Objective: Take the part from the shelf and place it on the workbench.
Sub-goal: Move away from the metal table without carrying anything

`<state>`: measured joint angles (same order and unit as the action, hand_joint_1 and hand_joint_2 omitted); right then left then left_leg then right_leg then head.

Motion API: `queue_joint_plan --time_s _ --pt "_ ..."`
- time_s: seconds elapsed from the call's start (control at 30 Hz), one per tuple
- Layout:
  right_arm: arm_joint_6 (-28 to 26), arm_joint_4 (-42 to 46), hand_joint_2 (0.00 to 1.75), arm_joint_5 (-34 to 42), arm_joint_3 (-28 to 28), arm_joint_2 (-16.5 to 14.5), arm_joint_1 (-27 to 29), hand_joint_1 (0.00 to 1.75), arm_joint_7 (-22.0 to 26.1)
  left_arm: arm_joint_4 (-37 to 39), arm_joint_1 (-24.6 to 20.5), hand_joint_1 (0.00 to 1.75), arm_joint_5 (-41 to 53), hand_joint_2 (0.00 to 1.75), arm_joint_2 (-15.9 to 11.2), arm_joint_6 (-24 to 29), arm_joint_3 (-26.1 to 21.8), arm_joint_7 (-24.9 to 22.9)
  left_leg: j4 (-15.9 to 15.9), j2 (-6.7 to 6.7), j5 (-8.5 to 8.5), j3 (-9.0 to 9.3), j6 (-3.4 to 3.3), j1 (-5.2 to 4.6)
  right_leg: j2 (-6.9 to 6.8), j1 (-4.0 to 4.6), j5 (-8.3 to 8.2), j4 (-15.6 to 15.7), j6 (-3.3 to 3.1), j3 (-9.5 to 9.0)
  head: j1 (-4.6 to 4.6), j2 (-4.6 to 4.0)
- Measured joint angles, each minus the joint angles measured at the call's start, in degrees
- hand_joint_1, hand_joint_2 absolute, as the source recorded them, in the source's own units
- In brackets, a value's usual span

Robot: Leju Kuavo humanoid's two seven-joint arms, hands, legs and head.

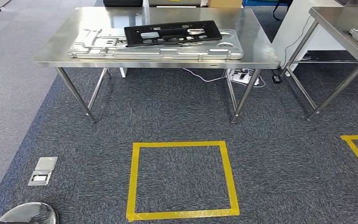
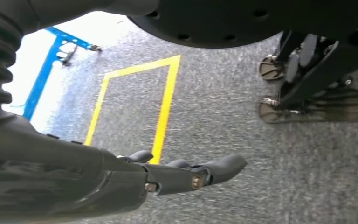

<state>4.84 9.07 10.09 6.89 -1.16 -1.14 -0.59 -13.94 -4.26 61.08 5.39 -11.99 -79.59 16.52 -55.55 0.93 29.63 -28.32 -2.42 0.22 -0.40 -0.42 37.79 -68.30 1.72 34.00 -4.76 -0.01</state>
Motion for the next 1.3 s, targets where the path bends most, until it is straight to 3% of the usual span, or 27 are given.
queue_joint_plan --time_s 0.03,0.07,0.1,0.17,0.23,0.27,0.3,0.4,0.63,0.7,0.77,0.83,0.93,1.1,1.23,1.3 --pt "0.0 0.0 1.75 0.1 0.0 0.0 0.0 0.0 0.0 0.0 0.0 0.0 -0.2 1.75 0.0 0.0 -0.2 -0.1 -0.2 0.03 -0.13 -0.39 0.03 0.01 0.02 -0.08 1.07 -3.1 0.21 1.23 0.0 0.0" --pt "0.0 0.0 1.75 0.1 -0.1 0.0 0.1 0.0 0.0 0.0 0.0 0.0 -0.4 1.75 0.0 0.0 -0.4 -0.1 -0.4 0.05 -0.22 -0.72 0.08 0.03 0.02 -0.16 1.01 -4.3 0.38 1.51 0.0 0.0" --pt "0.1 0.0 1.75 0.2 -0.1 0.0 0.2 0.0 0.0 0.0 0.0 0.0 -0.5 1.75 0.1 0.0 -0.5 -0.2 -0.7 0.05 -0.25 -0.96 0.12 0.08 0.01 -0.26 -0.17 -3.2 0.53 0.66 0.0 -0.01" --pt "0.1 0.0 1.75 0.3 -0.3 0.1 0.3 0.0 0.0 0.0 0.0 0.0 -0.6 1.75 0.1 -0.2 -0.7 -0.1 -1.3 0.04 -0.14 -1.29 0.36 0.19 0.0 -0.46 -3.93 4.3 0.71 -3.3 0.0 -0.01" --pt "0.4 0.0 0.87 0.3 -0.4 0.1 0.2 0.0 0.3 0.0 -0.2 0.0 -0.9 1.75 0.2 -0.3 -0.8 0.0 -2.1 0.03 0.06 -1.84 0.97 0.04 0.05 -0.42 -5.76 10.1 0.32 -5.82 -0.03 0.0" --pt "0.6 0.0 0.44 0.3 -0.4 0.1 0.2 0.0 0.4 0.0 -0.2 0.0 -1.0 1.75 0.2 -0.3 -0.8 0.0 -2.5 0.01 0.21 -2.12 0.96 -0.09 0.06 -0.4 -5.75 11.0 0.02 -6.01 -0.05 0.0" --pt "0.7 0.0 0.44 0.3 -0.4 0.1 0.1 0.0 0.6 0.0 -0.3 0.0 -1.1 1.75 0.2 -0.3 -0.9 0.1 -2.7 0.0 0.24 -2.33 0.69 -0.22 0.07 -0.35 -5.73 11.2 -0.26 -5.88 -0.08 0.01" --pt "0.9 0.0 1.75 0.3 -0.4 0.1 0.2 0.0 0.7 0.0 -0.3 0.0 -1.3 1.75 0.2 -0.4 -0.9 0.1 -2.7 -0.03 -0.04 -2.44 -0.47 -0.24 0.0 -0.25 -5.88 11.1 -0.6 -5.8 -0.11 0.0" --pt "0.9 0.0 1.75 0.1 -0.4 0.2 0.1 0.0 1.2 0.0 -0.4 0.0 -1.6 1.75 0.2 -0.1 -1.3 0.0 -2.2 -0.09 -0.74 -2.45 0.39 -0.06 -0.03 0.03 -6.03 11.1 -1.03 -5.59 -0.11 0.0" --pt "0.1 0.0 1.75 -1.1 -0.4 0.4 0.1 0.0 1.2 0.0 -0.4 0.0 -4.1 1.75 0.3 1.4 -1.4 -1.9 -2.1 -0.09 -0.74 -2.46 1.03 -0.01 -0.04 0.04 -6.02 11.0 -1.05 -5.58 -0.11 0.01" --pt "-1.6 0.0 1.75 -4.1 -0.4 0.5 0.1 0.0 1.2 0.0 -0.5 0.0 -14.3 1.75 0.3 5.0 -1.5 -6.8 -2.1 -0.1 -0.69 -2.46 1.66 0.05 -0.03 0.05 -6.02 11.0 -1.05 -5.55 -0.11 0.0" --pt "-2.6 0.0 1.75 -6.1 -0.4 0.5 0.1 0.0 1.1 0.0 -0.5 0.0 -30.7 1.75 0.4 7.5 -1.8 -10.3 -2.1 -0.1 -0.66 -2.49 1.8 0.04 -0.02 0.03 -6.02 11.0 -1.06 -5.51 -0.1 0.0" --pt "-2.6 0.0 1.75 -5.9 -0.4 0.6 0.1 0.0 1.1 0.0 -0.5 0.0 -45.9 1.75 0.4 7.2 -1.9 -10.0 -2.1 -0.11 -0.66 -2.58 1.81 -0.08 -0.07 -0.05 -6.02 11.0 -1.05 -5.47 -0.09 0.0" --pt "-1.9 0.0 1.75 -4.6 -0.4 0.6 0.0 0.0 1.1 0.0 -0.7 0.0 -32.4 1.75 0.5 5.4 -2.1 -7.9 -2.2 -0.12 -0.66 -2.64 1.8 -0.29 -0.09 -0.22 -6.09 11.0 -0.99 -5.46 -0.09 0.01" --pt "-1.6 0.0 0.0 -3.9 -0.4 0.6 0.1 0.0 1.2 0.0 -0.7 0.0 -26.1 0.0 0.5 4.6 -2.1 -6.7 -2.2 -0.12 -0.66 -2.69 1.79 -0.31 -0.08 -0.25 -6.14 11.0 -0.94 -5.42 -0.09 0.0" --pt "-1.2 0.0 0.0 -3.2 -0.4 0.6 0.1 0.0 1.4 0.0 -0.6 0.0 -21.9 0.0 0.5 3.6 -2.1 -5.4 -2.2 -0.12 -0.66 -2.7 1.79 -0.31 -0.09 -0.26 -6.15 11.0 -0.94 -5.41 -0.09 0.0"
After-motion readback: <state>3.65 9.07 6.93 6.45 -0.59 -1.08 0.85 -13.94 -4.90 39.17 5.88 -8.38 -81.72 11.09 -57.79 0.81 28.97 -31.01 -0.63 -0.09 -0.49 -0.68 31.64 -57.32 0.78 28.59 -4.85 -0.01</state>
